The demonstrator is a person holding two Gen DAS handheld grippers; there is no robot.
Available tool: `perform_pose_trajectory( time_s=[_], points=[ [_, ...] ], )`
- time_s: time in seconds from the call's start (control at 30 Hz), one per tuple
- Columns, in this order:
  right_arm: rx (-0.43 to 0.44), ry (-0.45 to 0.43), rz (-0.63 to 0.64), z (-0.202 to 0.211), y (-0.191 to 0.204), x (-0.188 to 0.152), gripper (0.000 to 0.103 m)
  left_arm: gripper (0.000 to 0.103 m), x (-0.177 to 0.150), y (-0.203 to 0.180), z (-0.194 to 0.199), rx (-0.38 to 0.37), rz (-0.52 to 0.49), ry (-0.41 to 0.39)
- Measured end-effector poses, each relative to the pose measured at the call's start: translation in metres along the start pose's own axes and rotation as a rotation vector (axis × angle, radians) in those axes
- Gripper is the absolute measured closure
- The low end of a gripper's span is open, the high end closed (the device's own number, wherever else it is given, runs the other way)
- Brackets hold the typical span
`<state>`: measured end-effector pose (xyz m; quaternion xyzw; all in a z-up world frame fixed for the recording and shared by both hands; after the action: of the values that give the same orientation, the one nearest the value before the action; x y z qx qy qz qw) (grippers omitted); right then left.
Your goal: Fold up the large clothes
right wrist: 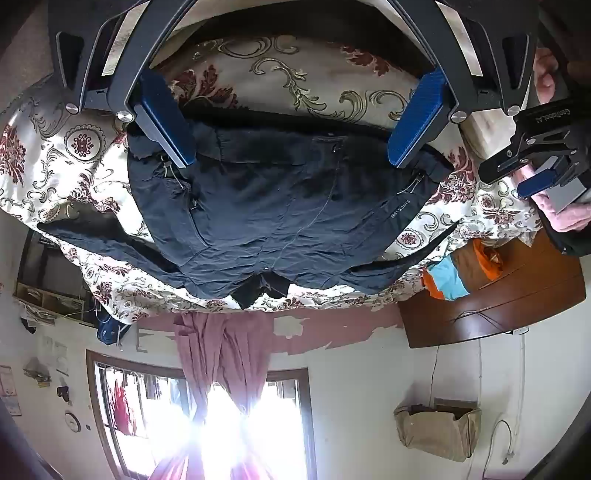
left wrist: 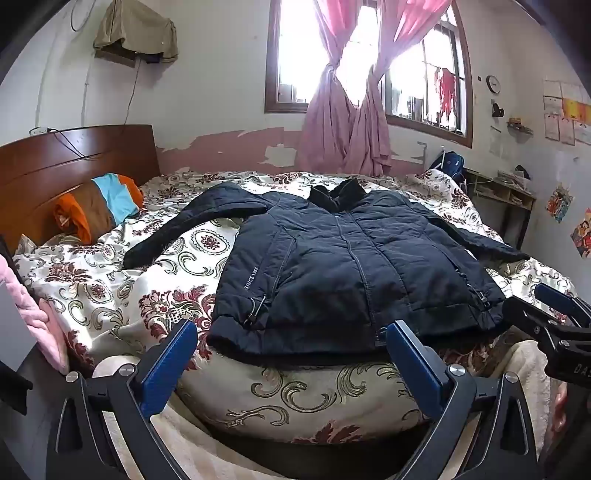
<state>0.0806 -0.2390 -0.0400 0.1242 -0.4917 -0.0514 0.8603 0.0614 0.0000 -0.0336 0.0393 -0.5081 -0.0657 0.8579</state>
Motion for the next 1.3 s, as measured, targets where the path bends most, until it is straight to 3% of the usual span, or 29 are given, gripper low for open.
perform_pose_trajectory(
  time_s=[1.3],
  points=[
    [-0.002, 0.006, 0.001, 0.0005, 0.0011, 0.0002, 0.001, 0.0, 0.0053, -0.0023, 0.0043, -0.015, -0.02, -0.023]
  ],
)
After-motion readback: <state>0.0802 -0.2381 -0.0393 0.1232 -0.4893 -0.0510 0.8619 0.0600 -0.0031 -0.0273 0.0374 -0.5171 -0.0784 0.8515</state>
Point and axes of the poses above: each gripper's, at about its wrist camera, not at the fingertips, and z roughly against the way its jaws point, y to its left, x to its top, the point moved 7 cm from there along -z, roughly the way its jaws point, and after that the axes turned 11 degrees about -z, right-handed, at the moved point
